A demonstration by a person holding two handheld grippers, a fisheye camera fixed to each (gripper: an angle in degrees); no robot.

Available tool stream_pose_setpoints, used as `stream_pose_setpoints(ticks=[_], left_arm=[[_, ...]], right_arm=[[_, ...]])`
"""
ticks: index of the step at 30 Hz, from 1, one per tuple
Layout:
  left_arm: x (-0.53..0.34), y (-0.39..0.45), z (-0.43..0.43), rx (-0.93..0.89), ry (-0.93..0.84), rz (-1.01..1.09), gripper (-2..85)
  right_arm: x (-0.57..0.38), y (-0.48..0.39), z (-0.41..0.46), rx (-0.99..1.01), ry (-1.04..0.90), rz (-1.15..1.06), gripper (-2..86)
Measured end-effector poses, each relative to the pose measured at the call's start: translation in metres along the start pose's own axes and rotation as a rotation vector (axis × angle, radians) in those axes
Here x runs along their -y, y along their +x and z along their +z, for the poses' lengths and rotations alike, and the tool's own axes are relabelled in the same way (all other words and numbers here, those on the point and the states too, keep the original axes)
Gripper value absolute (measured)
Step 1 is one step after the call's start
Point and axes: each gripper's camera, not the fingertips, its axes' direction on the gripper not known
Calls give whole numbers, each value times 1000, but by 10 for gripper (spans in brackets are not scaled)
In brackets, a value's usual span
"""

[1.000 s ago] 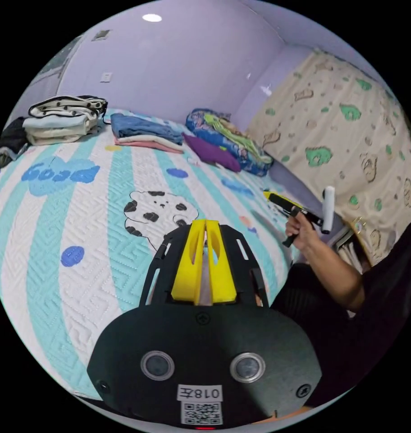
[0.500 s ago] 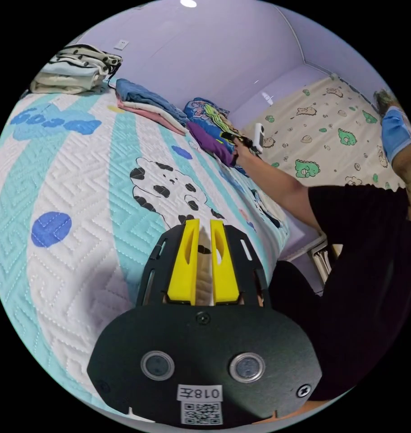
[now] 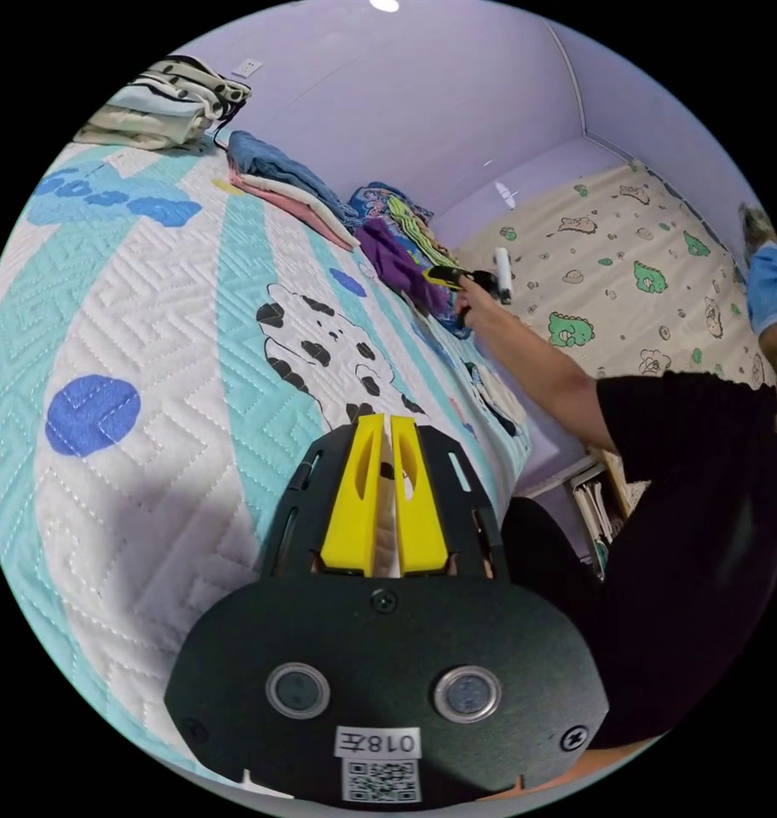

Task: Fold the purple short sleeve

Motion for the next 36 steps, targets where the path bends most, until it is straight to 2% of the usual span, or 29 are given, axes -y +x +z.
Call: stream_pose_setpoints(ticks=[2,4,7,9,12,16,20,22,26,29,30,32,34,36], left_arm=[[-1,-2,-1,-1,-1,-5,-5],[-3,-2,-2,1,-2,-7,-3],[-5,-3,-5,-7,-2,-33,17],[-9,4,-15,7,16,-54,39],[-25,22,-32,-12,80,-47,45],[-45,41,-38,-13,111,-13,49],[-51,31,-19,2,64,-19,44],[-54,20,-8,19,44,-26,6],[-55,6,-6,-28,53,-45,-8],[-54,1,-7,-47,50,-47,-10],[-54,0,-8,-54,50,-46,-10],[-53,-3,-9,-66,47,-46,-10],[-53,-4,-10,-73,47,-48,-10],[-52,-5,-12,-74,49,-47,-9]], right_arm=[[-39,-8,-36,39,16,-40,-10],[-104,-26,-90,438,22,-143,-9],[-195,-82,-153,540,-62,-366,-8],[-235,-95,-181,493,-47,-370,-4],[-262,-75,-204,275,82,-297,36],[-229,-25,-206,201,218,-168,108],[-185,-6,-175,96,262,-132,118],[-151,6,-139,28,232,-113,119],[-103,35,-72,-62,135,-52,118],[-75,56,-15,-140,-2,-50,107],[-69,64,6,-156,-87,-45,66],[-68,78,13,-96,-130,11,23],[-82,93,-20,129,17,63,1],[-98,97,-52,283,99,20,-4]])
